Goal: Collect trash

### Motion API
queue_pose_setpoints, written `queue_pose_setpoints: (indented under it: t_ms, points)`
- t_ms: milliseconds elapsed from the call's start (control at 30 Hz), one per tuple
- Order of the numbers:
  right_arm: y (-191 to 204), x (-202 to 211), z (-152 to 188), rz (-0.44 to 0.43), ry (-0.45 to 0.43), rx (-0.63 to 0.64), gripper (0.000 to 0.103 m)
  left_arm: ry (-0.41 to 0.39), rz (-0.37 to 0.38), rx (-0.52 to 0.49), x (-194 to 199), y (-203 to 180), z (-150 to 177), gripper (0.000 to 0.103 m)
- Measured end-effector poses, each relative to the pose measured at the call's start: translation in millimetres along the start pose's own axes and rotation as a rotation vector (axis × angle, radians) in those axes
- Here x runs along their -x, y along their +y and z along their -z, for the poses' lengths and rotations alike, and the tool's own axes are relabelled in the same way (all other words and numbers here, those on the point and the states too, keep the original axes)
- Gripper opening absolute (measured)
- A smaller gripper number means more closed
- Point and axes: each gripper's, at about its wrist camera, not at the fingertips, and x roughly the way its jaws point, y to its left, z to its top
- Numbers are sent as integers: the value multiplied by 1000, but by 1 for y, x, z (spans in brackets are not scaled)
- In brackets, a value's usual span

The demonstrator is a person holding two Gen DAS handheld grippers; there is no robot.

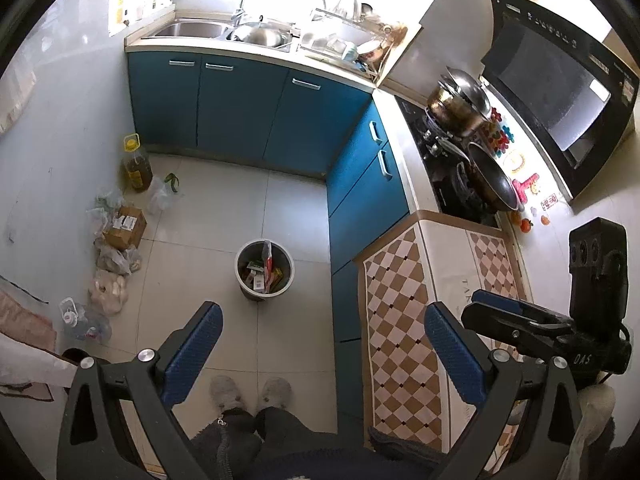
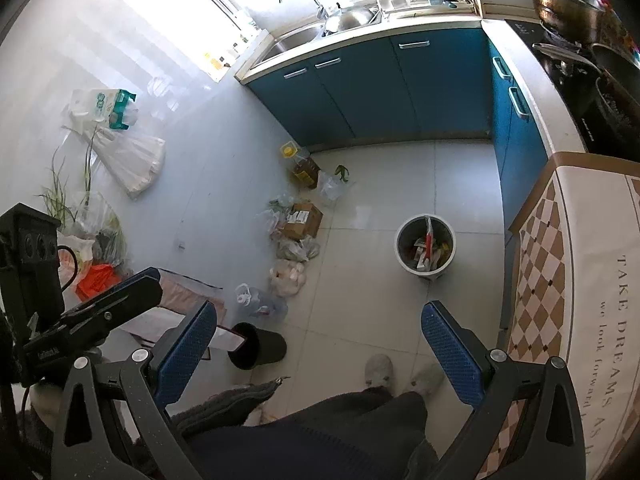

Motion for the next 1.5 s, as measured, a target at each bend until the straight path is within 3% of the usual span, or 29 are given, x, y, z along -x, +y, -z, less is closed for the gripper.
queue_pose_setpoints:
  t_ms: [1500]
  points:
    - [-9, 4, 4, -9, 4, -12, 103, 12, 9, -11, -6, -15, 0, 103]
